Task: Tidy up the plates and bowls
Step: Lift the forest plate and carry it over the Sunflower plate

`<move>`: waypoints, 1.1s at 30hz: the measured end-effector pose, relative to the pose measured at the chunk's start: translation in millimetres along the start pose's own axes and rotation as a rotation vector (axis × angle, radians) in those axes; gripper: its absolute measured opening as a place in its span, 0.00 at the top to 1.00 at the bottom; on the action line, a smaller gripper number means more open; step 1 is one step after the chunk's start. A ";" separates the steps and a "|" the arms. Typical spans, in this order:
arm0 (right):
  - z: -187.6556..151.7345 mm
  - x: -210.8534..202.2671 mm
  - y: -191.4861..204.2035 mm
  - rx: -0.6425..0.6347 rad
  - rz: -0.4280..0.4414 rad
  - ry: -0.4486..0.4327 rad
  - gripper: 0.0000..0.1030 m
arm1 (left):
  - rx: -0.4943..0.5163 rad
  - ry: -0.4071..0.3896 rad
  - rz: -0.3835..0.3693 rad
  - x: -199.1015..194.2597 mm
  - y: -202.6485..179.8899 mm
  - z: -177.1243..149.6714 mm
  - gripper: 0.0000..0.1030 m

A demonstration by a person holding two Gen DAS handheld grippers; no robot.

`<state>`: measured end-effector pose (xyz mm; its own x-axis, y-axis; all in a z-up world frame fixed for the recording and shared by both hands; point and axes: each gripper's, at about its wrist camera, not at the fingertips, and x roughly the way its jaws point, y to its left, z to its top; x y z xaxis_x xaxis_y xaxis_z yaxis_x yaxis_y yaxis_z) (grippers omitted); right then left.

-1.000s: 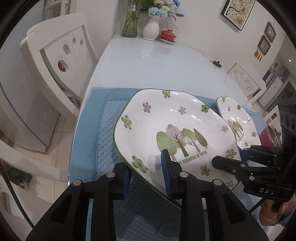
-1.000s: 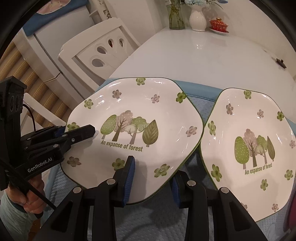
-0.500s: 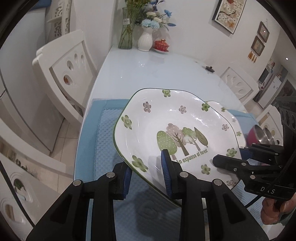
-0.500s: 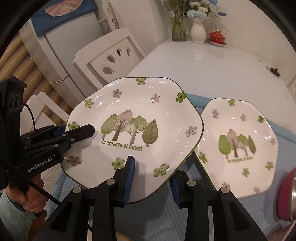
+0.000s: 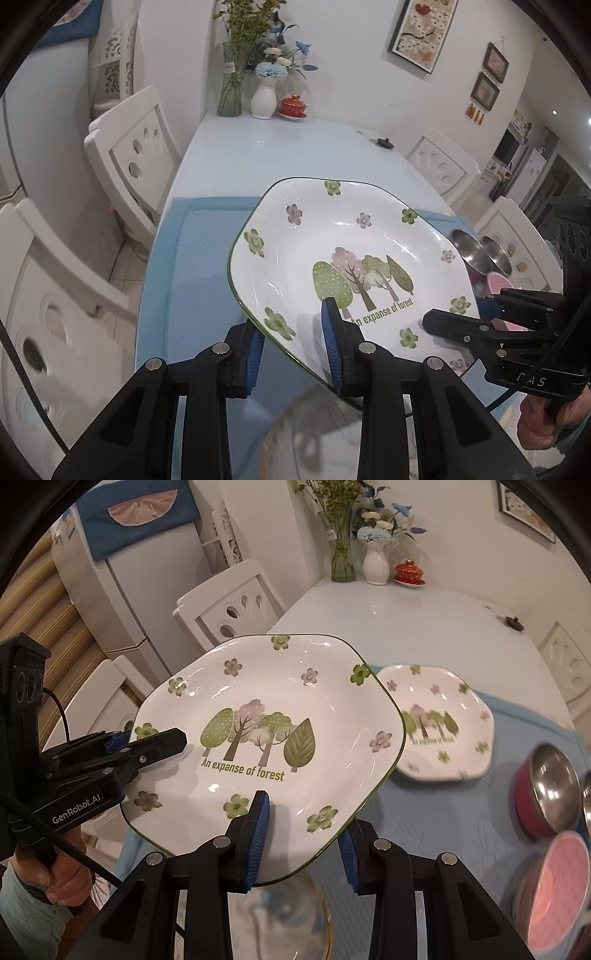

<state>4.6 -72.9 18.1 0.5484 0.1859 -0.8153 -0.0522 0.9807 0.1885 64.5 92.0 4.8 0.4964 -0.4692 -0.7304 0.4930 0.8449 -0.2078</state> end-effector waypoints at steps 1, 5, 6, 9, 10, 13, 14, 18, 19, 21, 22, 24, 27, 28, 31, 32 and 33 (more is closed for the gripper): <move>-6.6 -4.8 1.3 0.002 0.001 0.002 0.67 | -0.001 0.002 -0.002 -3.1 -2.5 -3.7 0.74; -37.7 -21.3 8.2 0.007 0.016 0.025 0.67 | -0.006 0.026 0.005 -22.0 -14.2 -32.2 0.74; -45.3 -23.4 10.0 0.008 0.021 0.032 0.67 | -0.009 0.035 0.010 -24.7 -15.9 -39.6 0.74; -68.3 -25.5 13.7 -0.001 0.037 0.064 0.67 | -0.033 0.068 0.016 -28.8 -18.3 -61.4 0.74; -75.3 -25.3 15.1 -0.004 0.041 0.075 0.67 | -0.043 0.080 0.017 -29.4 -18.2 -68.2 0.74; -97.0 -21.9 19.1 -0.013 0.052 0.119 0.67 | -0.071 0.115 0.019 -30.8 -18.1 -90.4 0.74; -105.0 -21.1 21.4 -0.016 0.054 0.132 0.67 | -0.078 0.127 0.021 -31.3 -18.6 -98.9 0.74; -125.9 -17.6 26.7 -0.022 0.067 0.170 0.67 | -0.108 0.156 0.028 -34.9 -19.0 -120.0 0.74; -129.7 -16.8 27.9 -0.023 0.069 0.180 0.67 | -0.117 0.162 0.024 -36.1 -18.3 -124.8 0.74; -137.6 -16.2 30.7 -0.029 0.071 0.191 0.67 | -0.123 0.168 0.023 -37.2 -18.0 -131.3 0.74; -141.0 -16.0 32.1 -0.033 0.070 0.194 0.67 | -0.120 0.173 0.026 -37.3 -18.4 -134.5 0.74; -143.6 -15.5 32.5 -0.037 0.070 0.200 0.67 | -0.117 0.180 0.026 -35.6 -19.6 -138.3 0.74; -146.5 -12.5 31.5 -0.030 0.066 0.211 0.67 | -0.105 0.197 0.025 -30.2 -19.7 -142.7 0.74; -147.3 -11.2 30.7 -0.024 0.064 0.217 0.67 | -0.100 0.200 0.026 -28.6 -19.6 -143.7 0.74; -147.6 -8.6 29.3 -0.008 0.060 0.226 0.67 | -0.101 0.206 0.023 -24.1 -16.6 -144.4 0.74; -146.9 -8.6 29.3 -0.007 0.054 0.226 0.67 | -0.103 0.208 0.022 -22.7 -15.5 -145.0 0.74; -146.6 -8.4 29.1 -0.006 0.047 0.227 0.67 | -0.104 0.206 0.018 -21.4 -13.9 -144.7 0.74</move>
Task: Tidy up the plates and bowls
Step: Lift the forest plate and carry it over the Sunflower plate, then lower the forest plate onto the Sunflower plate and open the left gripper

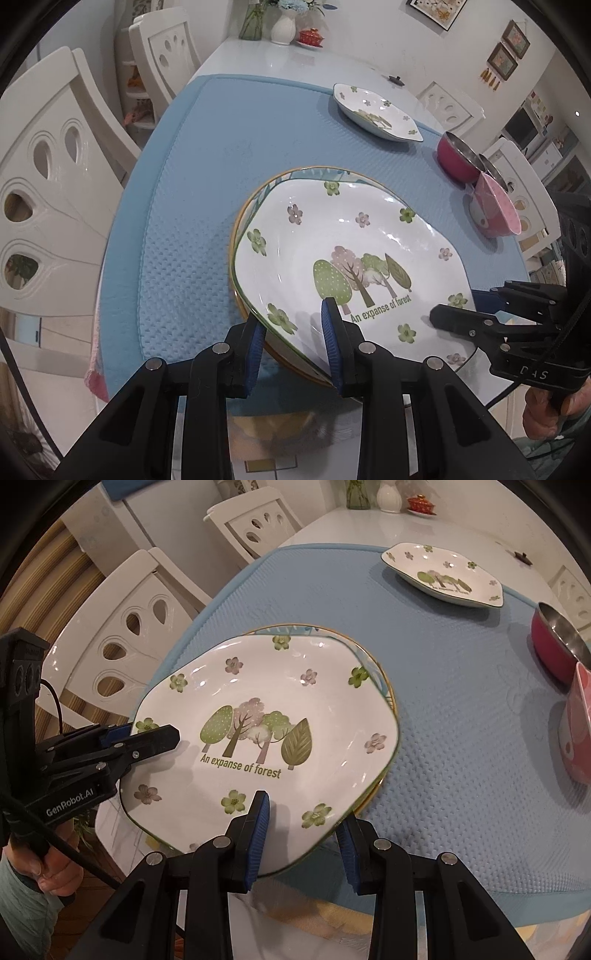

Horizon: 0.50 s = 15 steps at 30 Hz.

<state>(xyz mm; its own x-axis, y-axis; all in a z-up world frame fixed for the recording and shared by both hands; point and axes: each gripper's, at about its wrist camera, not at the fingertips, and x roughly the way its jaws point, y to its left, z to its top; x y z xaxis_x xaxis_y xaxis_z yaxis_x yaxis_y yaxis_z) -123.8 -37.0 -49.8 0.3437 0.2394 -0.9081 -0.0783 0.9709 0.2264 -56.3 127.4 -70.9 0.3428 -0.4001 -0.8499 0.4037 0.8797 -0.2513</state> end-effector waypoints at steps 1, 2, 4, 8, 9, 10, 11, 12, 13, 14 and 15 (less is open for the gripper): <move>-0.3 0.5 -0.2 0.001 -0.003 0.000 0.67 | 0.003 -0.004 -0.003 0.0 1.4 -0.3 0.74; -0.5 0.3 0.0 -0.002 -0.011 -0.006 0.67 | 0.008 -0.004 -0.005 1.1 2.2 0.8 0.74; 0.7 0.7 0.0 -0.010 -0.027 -0.012 0.67 | 0.021 -0.002 0.000 4.3 1.8 2.8 0.74; 0.7 3.0 -1.6 -0.015 -0.046 -0.008 0.67 | 0.055 0.020 0.012 11.5 0.7 4.9 0.75; -0.2 3.4 -2.5 -0.018 -0.047 -0.005 0.67 | 0.061 0.029 0.010 12.2 0.4 5.2 0.75; -1.2 3.0 -1.8 -0.025 -0.047 -0.005 0.67 | 0.062 0.038 0.006 12.1 0.7 5.9 0.75; -2.1 2.1 -0.3 -0.035 -0.051 -0.008 0.67 | 0.061 0.044 0.003 11.8 1.5 6.6 0.75; -3.0 0.2 2.7 -0.050 -0.060 -0.015 0.67 | 0.054 0.055 -0.007 11.0 2.9 7.3 0.75; -3.5 -1.1 4.6 -0.062 -0.064 -0.018 0.67 | 0.042 0.068 -0.022 9.8 4.8 7.8 0.75; -4.0 -1.8 5.6 -0.070 -0.058 -0.014 0.67 | 0.032 0.074 -0.032 8.6 6.3 7.6 0.75; -4.7 -2.1 5.0 -0.069 -0.058 -0.010 0.67 | 0.024 0.078 -0.039 6.8 7.5 7.4 0.74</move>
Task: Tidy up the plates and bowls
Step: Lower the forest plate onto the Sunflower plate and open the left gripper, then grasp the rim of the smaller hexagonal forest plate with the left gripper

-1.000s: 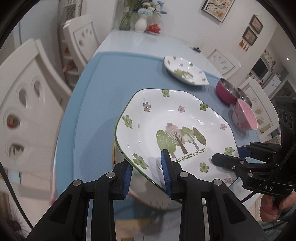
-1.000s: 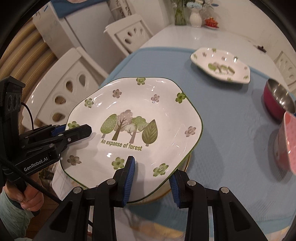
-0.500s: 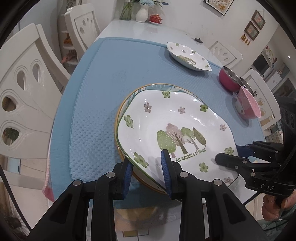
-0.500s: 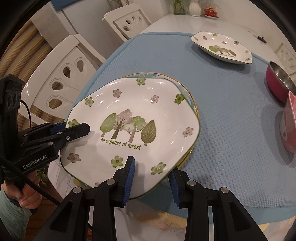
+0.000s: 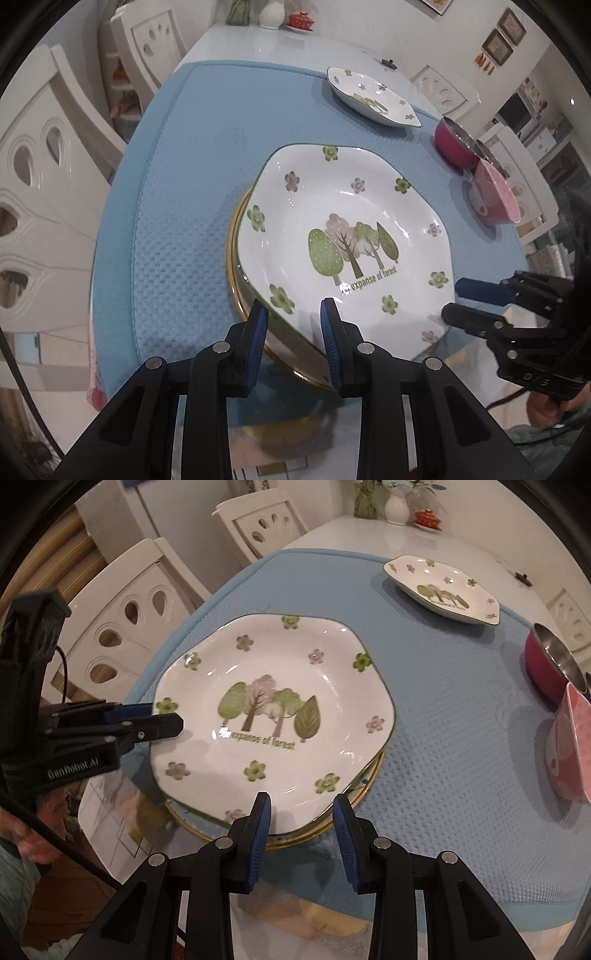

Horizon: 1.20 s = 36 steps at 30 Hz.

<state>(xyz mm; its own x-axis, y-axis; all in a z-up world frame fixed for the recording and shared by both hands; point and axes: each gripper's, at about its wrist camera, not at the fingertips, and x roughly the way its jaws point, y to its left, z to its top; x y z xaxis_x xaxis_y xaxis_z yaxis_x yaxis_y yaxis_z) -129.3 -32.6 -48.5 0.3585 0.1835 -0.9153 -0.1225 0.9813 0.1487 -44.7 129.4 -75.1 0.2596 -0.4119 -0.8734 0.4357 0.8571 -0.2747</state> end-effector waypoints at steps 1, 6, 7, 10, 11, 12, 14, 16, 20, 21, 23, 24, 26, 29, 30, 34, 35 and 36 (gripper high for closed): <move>-1.0 -0.2 -1.3 0.005 0.007 0.006 0.67 | -0.005 -0.001 0.004 -3.3 1.0 -1.0 0.73; -5.0 -6.9 -15.9 0.067 0.046 0.022 0.67 | -0.033 -0.024 0.051 -18.4 10.5 -3.7 0.73; -5.1 -8.6 -19.4 0.083 0.056 0.022 0.67 | -0.043 -0.025 0.052 -19.1 12.9 -3.3 0.73; -1.5 -13.9 -28.9 0.122 0.072 0.013 0.67 | -0.067 -0.026 0.058 -19.6 19.5 2.2 0.73; 1.8 -16.3 -32.8 0.133 0.071 0.006 0.67 | -0.071 -0.031 0.058 -20.5 20.0 6.4 0.73; 4.4 -18.2 -35.1 0.139 0.070 0.000 0.67 | -0.072 -0.036 0.054 -21.9 19.8 9.5 0.73; 10.9 -24.4 -39.3 0.152 0.068 -0.021 0.67 | -0.060 -0.054 0.042 -25.3 14.3 19.1 0.73; 20.1 -32.9 -42.6 0.161 0.061 -0.053 0.67 | -0.021 -0.075 0.037 -30.3 3.2 33.7 0.73; 40.4 -47.1 -54.4 0.177 0.033 -0.112 0.67 | 0.062 -0.116 0.017 -38.2 -18.1 69.3 0.73; 48.8 -50.4 -60.8 0.191 0.031 -0.128 0.66 | 0.082 -0.128 0.009 -39.8 -22.8 79.3 0.73; 64.0 -56.2 -74.8 0.224 0.022 -0.161 0.60 | 0.123 -0.154 -0.010 -42.8 -34.2 107.3 0.72; 73.5 -58.9 -84.6 0.251 0.014 -0.184 0.51 | 0.133 -0.164 -0.017 -42.6 -38.2 119.4 0.65; 90.5 -63.9 -105.3 0.313 0.005 -0.235 0.45 | 0.143 -0.185 -0.050 -39.4 -44.2 149.2 0.64; 115.9 -61.1 -138.0 0.425 -0.022 -0.272 0.45 | 0.133 -0.170 -0.104 -22.2 -46.4 191.9 0.62; 124.0 -56.0 -151.3 0.475 -0.028 -0.276 0.45 | 0.136 -0.153 -0.110 -12.6 -48.1 204.8 0.62; 141.7 -29.3 -193.1 0.652 -0.030 -0.252 0.45 | 0.156 -0.102 -0.137 31.2 -56.1 242.8 0.62; 145.3 -18.8 -203.9 0.699 -0.045 -0.244 0.45 | 0.158 -0.090 -0.144 39.1 -57.5 246.5 0.62; 148.3 -13.0 -213.0 0.722 -0.056 -0.237 0.45 | 0.162 -0.072 -0.148 54.0 -60.1 253.5 0.62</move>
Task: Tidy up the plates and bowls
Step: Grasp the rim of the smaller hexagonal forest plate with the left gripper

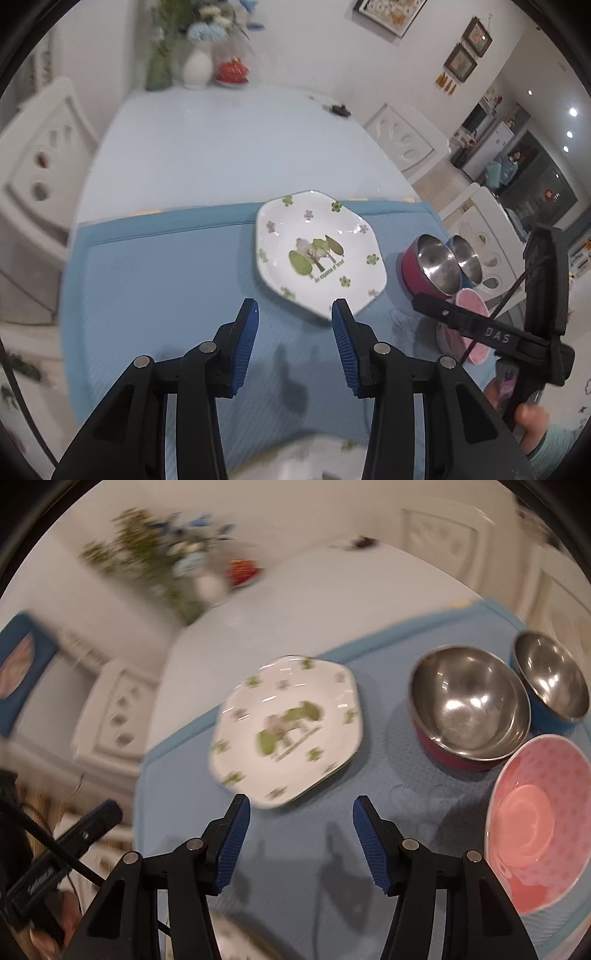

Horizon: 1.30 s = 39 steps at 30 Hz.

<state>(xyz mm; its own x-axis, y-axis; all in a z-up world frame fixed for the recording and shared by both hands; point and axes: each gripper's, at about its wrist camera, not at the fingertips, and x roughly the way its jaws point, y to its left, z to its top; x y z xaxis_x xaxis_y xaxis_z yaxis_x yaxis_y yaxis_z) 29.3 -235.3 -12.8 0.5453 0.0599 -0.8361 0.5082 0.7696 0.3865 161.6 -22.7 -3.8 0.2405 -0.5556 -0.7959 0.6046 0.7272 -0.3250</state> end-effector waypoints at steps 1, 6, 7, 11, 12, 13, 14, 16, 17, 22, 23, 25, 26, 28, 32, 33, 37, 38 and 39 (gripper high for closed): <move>3.1 8.5 -3.2 0.017 -0.012 0.007 0.45 | 0.004 0.015 -0.001 11.0 0.8 4.0 0.63; 20.5 60.0 -21.9 0.099 -0.058 0.087 0.57 | 0.009 0.115 0.002 72.1 6.3 10.2 0.64; 22.0 67.3 -24.1 0.109 -0.063 0.096 0.57 | -0.001 0.126 0.005 79.7 9.1 8.0 0.65; 25.4 81.1 -26.4 0.086 -0.088 0.094 0.63 | -0.070 0.130 -0.001 89.6 25.4 3.1 0.65; 27.2 83.2 -26.8 0.078 -0.098 0.084 0.64 | -0.089 0.129 0.001 90.8 30.5 2.8 0.65; 29.6 85.3 -27.8 0.074 -0.104 0.076 0.64 | -0.110 0.132 -0.004 92.9 35.7 2.5 0.65; 32.1 87.3 -28.9 0.070 -0.106 0.068 0.67 | -0.129 0.138 -0.018 95.3 40.8 3.8 0.66; 37.4 92.3 -32.3 0.062 -0.103 0.063 0.74 | -0.168 0.153 -0.057 98.9 49.2 4.5 0.67; 40.3 94.5 -33.5 0.060 -0.092 0.062 0.77 | -0.192 0.160 -0.080 101.4 53.9 5.2 0.67; 36.3 91.1 -27.9 -0.006 -0.112 0.043 0.77 | -0.214 0.163 -0.097 106.8 60.6 7.5 0.67; 34.6 90.1 -25.8 -0.018 -0.115 0.040 0.77 | -0.211 0.165 -0.095 108.2 61.2 8.3 0.67; 31.1 86.6 -20.6 -0.046 -0.125 0.029 0.77 | -0.210 0.167 -0.094 109.1 62.4 7.9 0.67; 28.4 82.9 -18.0 -0.055 -0.135 0.016 0.77 | -0.209 0.168 -0.095 109.1 64.0 8.6 0.67; 19.9 77.7 -9.8 -0.071 -0.146 0.008 0.77 | -0.203 0.167 -0.084 107.5 65.2 7.4 0.67; 3.1 74.4 4.1 -0.060 -0.116 0.028 0.73 | -0.206 0.166 -0.063 104.7 72.4 5.7 0.67; 1.4 75.7 6.5 -0.053 -0.105 0.037 0.72 | -0.212 0.165 -0.063 104.1 74.5 5.5 0.67; 6.5 90.1 -6.6 -0.005 -0.049 0.121 0.66 | -0.239 0.166 -0.109 106.7 79.6 8.4 0.66; 9.7 92.9 -15.6 0.014 -0.031 0.136 0.66 | -0.234 0.167 -0.106 107.9 78.3 9.2 0.66; 12.1 92.5 -19.5 0.018 -0.034 0.135 0.66 | -0.225 0.169 -0.103 109.9 76.6 10.0 0.66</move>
<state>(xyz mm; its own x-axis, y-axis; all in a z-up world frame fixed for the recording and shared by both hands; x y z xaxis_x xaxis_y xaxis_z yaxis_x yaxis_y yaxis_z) 77.9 -252.5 -93.0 0.4337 0.1194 -0.8931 0.5375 0.7612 0.3628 241.9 -32.0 -111.1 0.0456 -0.5701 -0.8203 0.4311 0.7520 -0.4987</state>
